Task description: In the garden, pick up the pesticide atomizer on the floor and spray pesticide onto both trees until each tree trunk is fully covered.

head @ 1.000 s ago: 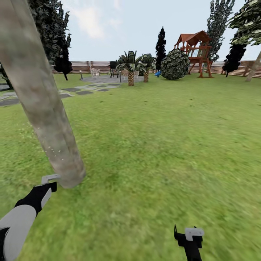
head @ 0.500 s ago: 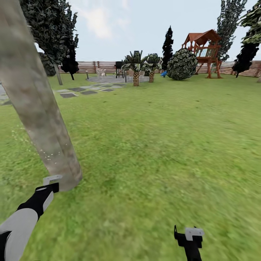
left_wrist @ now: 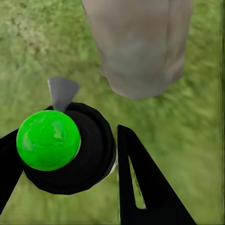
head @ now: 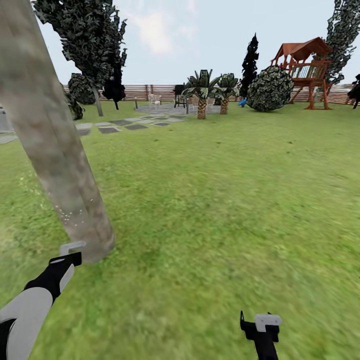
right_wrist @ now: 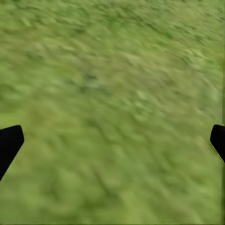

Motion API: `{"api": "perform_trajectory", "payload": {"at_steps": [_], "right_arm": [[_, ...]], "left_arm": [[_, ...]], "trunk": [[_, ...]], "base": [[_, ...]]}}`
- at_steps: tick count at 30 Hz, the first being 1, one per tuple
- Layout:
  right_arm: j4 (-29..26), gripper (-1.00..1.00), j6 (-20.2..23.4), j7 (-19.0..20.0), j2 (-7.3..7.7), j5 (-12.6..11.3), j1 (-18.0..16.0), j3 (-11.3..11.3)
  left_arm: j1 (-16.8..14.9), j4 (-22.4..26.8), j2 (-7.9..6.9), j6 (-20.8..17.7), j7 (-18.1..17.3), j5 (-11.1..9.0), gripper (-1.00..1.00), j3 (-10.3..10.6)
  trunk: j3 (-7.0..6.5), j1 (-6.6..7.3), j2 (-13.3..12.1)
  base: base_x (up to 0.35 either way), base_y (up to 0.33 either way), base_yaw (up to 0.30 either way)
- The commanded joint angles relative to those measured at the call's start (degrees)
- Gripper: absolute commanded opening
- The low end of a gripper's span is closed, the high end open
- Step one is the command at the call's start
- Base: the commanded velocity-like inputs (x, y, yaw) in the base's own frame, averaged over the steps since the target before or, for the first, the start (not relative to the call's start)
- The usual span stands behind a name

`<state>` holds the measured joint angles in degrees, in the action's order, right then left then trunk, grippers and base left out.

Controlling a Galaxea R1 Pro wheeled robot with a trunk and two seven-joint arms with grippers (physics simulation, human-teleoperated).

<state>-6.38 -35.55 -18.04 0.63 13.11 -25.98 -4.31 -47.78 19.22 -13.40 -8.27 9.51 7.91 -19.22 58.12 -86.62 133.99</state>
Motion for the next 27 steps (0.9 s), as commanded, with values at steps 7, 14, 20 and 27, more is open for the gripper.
{"api": "perform_trajectory", "payload": {"at_steps": [7, 14, 20, 27], "right_arm": [[0.05, 1.00, -0.14, -0.15, -0.02, 0.60, -0.04, -0.44], [0.05, 1.00, -0.14, -0.15, -0.02, 0.60, -0.04, -0.44], [0.05, 1.00, -0.14, -0.15, -0.02, 0.60, -0.04, -0.44], [0.05, 1.00, -0.14, -0.15, -0.02, 0.56, -0.04, -0.48]], "left_arm": [[-0.03, 0.11, 0.03, -0.34, -0.02, 0.61, -1.00, -0.31], [-0.03, 0.20, 0.04, -0.34, -0.13, 0.58, -1.00, -0.32], [-0.31, 1.11, 0.34, -0.74, -0.49, 0.61, -1.00, 0.01], [-4.23, 7.40, 4.42, -8.28, -1.01, 1.09, -1.00, 1.01]], "trunk": [[0.05, 0.00, 0.02], [0.05, 0.00, 0.02], [0.05, 0.00, 0.02], [0.05, 0.00, 0.02]], "base": [[0.081, -0.260, 0.089], [-0.035, -0.271, 0.274], [-0.055, -0.077, 0.277], [-0.001, -0.002, 0.235]]}}
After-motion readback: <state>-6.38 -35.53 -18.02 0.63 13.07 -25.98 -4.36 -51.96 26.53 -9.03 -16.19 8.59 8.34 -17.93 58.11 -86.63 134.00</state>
